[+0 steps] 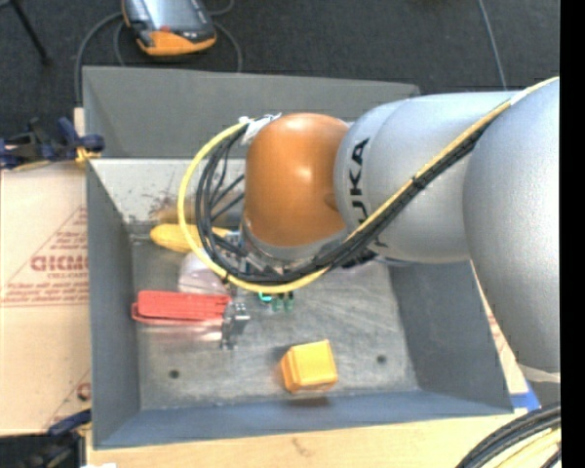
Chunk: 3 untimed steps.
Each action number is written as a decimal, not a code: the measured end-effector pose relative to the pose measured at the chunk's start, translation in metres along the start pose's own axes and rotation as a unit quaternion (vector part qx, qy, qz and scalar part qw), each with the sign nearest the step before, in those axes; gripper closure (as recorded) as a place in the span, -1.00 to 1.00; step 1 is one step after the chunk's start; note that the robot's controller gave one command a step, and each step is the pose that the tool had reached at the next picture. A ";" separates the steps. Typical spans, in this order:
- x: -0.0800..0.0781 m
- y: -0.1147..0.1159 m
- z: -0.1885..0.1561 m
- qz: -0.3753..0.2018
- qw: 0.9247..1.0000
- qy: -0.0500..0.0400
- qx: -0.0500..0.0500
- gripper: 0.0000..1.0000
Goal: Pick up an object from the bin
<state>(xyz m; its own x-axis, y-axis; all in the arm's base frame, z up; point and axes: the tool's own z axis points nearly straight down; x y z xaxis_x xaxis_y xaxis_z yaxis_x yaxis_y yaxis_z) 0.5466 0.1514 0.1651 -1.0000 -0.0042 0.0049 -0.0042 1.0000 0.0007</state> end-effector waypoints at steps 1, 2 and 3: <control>-0.002 0.000 -0.004 0.002 1.000 -0.004 -0.001 -1.00; -0.033 0.019 0.070 -0.014 0.999 -0.039 -0.006 1.00; -0.032 0.019 0.070 -0.014 0.999 -0.039 -0.006 1.00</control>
Offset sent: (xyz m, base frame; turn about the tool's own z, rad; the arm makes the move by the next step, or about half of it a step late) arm 0.0093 0.0201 -0.0951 -0.0371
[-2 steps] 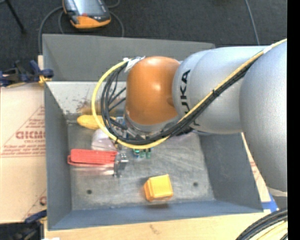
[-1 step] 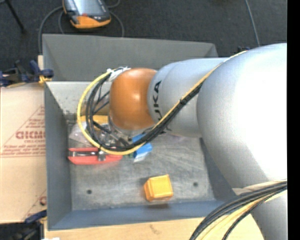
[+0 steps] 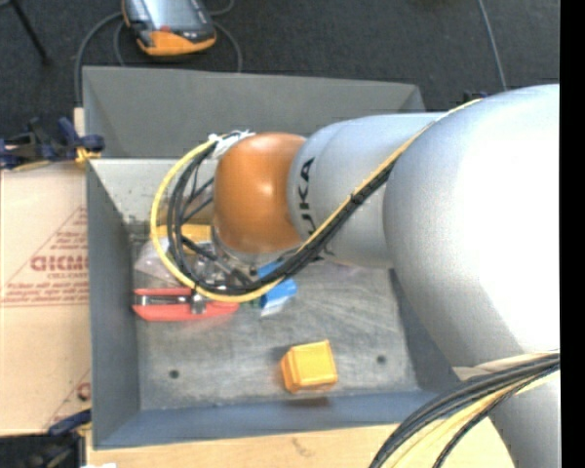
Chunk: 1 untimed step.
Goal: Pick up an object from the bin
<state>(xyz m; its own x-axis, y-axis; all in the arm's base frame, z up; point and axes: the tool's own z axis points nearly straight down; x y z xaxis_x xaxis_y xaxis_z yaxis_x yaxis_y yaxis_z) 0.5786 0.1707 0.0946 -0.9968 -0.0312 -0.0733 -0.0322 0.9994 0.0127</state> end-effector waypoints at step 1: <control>0.008 -0.001 -0.002 0.000 1.000 0.011 0.001 1.00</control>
Offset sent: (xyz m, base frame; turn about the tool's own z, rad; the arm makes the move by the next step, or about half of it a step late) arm -0.0117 0.0116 0.0378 0.0612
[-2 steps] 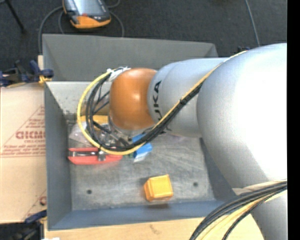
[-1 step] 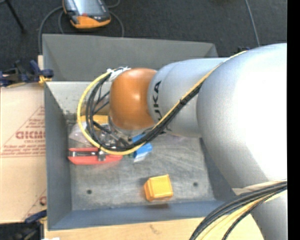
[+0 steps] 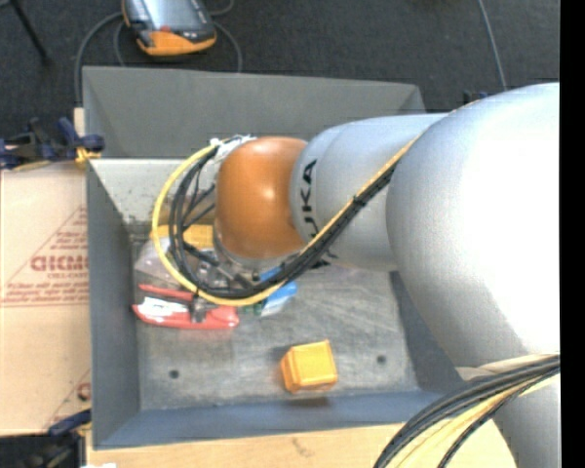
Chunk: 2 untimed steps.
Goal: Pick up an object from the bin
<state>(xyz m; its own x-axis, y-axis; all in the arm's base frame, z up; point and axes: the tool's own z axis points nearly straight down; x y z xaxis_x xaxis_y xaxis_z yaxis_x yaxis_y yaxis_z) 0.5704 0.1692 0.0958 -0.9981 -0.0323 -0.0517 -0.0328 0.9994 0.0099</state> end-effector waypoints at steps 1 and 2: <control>0.004 0.001 -0.004 0.001 1.000 0.008 0.001 1.00; -0.015 0.027 -0.013 0.013 0.999 0.028 0.016 1.00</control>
Offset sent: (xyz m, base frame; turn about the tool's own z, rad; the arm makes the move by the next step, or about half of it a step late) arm 0.0200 0.0539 0.0201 0.0305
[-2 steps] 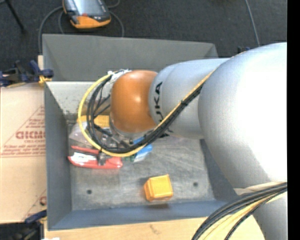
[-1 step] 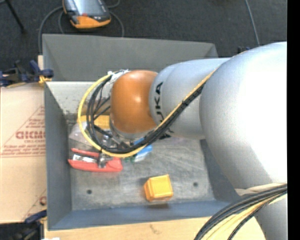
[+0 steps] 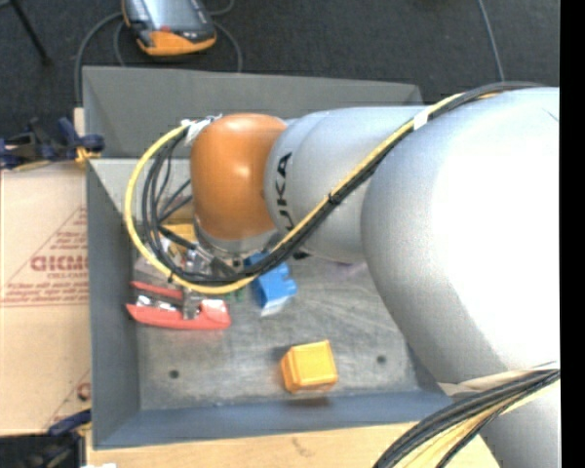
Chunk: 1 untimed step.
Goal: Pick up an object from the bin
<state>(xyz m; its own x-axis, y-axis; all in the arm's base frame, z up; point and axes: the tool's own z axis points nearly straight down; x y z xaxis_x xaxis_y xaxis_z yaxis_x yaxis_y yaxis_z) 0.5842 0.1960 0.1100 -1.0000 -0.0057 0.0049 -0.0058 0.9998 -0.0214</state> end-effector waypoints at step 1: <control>0.010 0.019 -0.019 0.014 1.000 -0.004 -0.009 1.00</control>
Offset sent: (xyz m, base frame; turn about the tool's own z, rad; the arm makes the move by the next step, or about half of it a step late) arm 0.0126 0.0255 0.1300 -0.0422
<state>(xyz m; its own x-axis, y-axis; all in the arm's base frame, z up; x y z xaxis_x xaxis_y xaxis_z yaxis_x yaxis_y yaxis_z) 0.5740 0.2151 0.1287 -0.9997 0.0230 -0.0037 0.0230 0.9997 -0.0039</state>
